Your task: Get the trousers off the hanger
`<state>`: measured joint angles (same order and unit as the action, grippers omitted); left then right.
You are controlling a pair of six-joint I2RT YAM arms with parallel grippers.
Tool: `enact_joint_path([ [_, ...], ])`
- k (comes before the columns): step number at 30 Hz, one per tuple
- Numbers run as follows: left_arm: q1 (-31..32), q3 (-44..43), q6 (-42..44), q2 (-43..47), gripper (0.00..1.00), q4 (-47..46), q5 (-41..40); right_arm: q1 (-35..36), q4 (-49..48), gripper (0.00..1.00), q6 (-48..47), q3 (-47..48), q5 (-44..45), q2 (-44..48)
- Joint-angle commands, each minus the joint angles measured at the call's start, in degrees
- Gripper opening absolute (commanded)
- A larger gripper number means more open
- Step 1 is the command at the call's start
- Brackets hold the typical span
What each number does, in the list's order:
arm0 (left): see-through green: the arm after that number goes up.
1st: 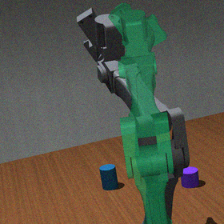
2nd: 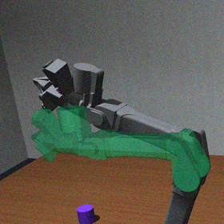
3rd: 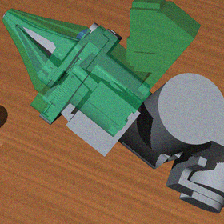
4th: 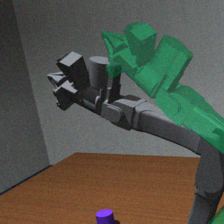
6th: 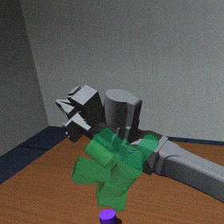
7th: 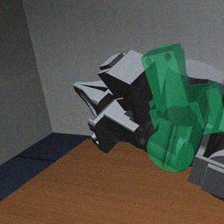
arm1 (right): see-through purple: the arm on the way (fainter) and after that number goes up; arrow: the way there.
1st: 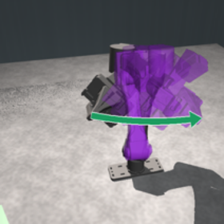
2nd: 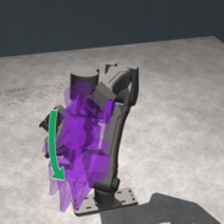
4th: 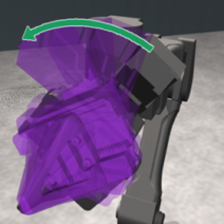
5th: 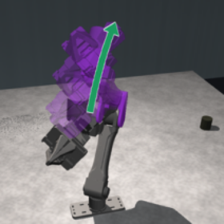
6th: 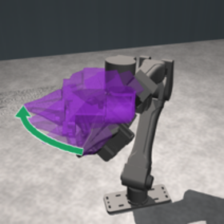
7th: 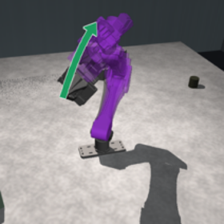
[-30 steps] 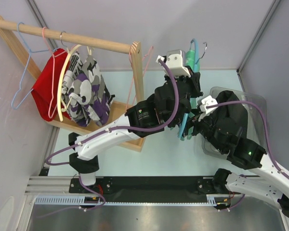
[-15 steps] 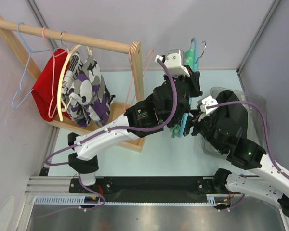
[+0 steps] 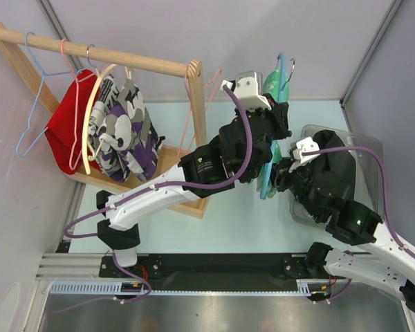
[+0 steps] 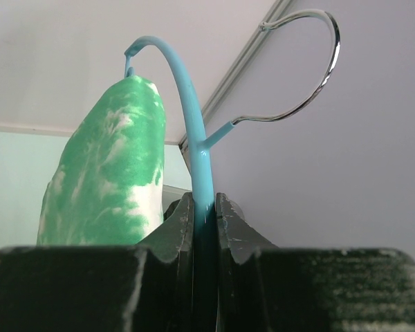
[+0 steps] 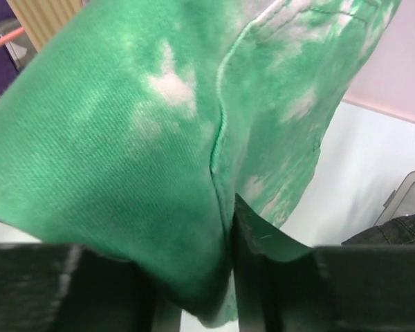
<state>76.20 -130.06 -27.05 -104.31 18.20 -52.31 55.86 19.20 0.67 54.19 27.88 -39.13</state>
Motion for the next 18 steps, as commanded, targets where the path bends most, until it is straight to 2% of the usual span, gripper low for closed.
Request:
enact_joint_path([
  [1,0.4,-1.0,-0.9,5.9,0.0,-6.2,1.1,-0.1,-8.5,0.24,-0.5,0.3,3.9,1.3],
  [3,0.4,-0.8,-0.6,5.9,0.0,-6.1,0.9,0.0,-8.4,0.12,-0.5,0.9,4.0,1.1],
  [4,0.4,-0.7,-0.5,5.9,0.0,-6.0,0.8,-0.1,-8.1,0.02,-0.5,1.1,3.9,1.0],
  [5,0.4,-0.4,-0.5,6.1,0.0,-6.0,1.0,-0.1,-8.0,0.0,-0.6,1.3,3.7,0.9],
  [18,0.4,4.4,4.3,7.4,0.0,-2.7,0.4,0.0,-4.6,0.0,1.8,9.8,1.9,2.8],
])
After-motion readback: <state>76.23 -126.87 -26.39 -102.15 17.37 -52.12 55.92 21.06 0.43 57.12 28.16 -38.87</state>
